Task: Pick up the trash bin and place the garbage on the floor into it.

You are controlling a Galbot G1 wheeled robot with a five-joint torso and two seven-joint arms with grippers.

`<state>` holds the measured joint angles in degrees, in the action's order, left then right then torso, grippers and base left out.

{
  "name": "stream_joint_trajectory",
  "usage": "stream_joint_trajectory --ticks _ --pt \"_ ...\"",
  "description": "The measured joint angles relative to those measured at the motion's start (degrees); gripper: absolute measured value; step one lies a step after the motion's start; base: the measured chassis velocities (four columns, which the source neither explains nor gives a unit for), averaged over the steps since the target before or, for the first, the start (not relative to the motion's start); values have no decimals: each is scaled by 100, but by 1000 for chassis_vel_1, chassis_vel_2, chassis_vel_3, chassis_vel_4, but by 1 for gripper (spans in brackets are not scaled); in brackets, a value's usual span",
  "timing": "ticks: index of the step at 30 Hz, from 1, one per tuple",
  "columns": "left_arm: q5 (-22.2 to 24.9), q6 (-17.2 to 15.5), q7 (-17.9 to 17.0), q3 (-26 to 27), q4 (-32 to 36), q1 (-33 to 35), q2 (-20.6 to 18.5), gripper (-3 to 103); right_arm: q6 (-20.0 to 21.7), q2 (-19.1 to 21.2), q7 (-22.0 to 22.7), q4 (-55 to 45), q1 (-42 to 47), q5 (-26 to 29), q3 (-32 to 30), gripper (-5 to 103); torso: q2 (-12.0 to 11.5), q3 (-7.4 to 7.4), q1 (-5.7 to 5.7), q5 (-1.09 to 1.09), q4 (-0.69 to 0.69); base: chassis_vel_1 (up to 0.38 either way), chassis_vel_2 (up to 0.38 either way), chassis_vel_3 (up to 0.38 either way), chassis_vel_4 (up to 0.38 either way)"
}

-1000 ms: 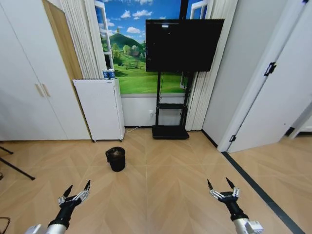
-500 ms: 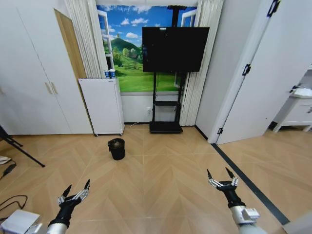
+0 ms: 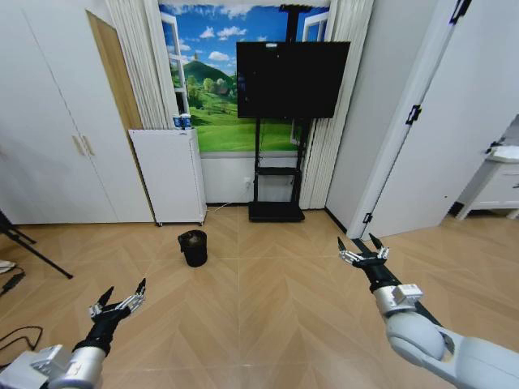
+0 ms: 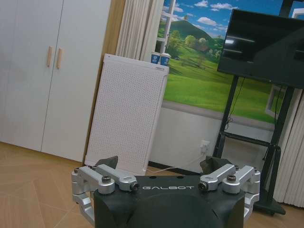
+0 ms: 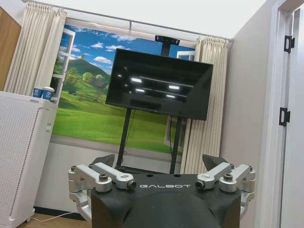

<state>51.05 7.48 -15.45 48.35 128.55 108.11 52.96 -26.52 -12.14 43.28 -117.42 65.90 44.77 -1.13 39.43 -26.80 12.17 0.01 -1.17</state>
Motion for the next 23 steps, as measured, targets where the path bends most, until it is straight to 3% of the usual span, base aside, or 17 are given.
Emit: stream_joint_trajectory --ticks 23 --pt "-11 -1 5 -3 -11 2 14 100 -10 -29 -30 25 47 -32 -28 100 0 1 0 -1 1 0 0 0 0"
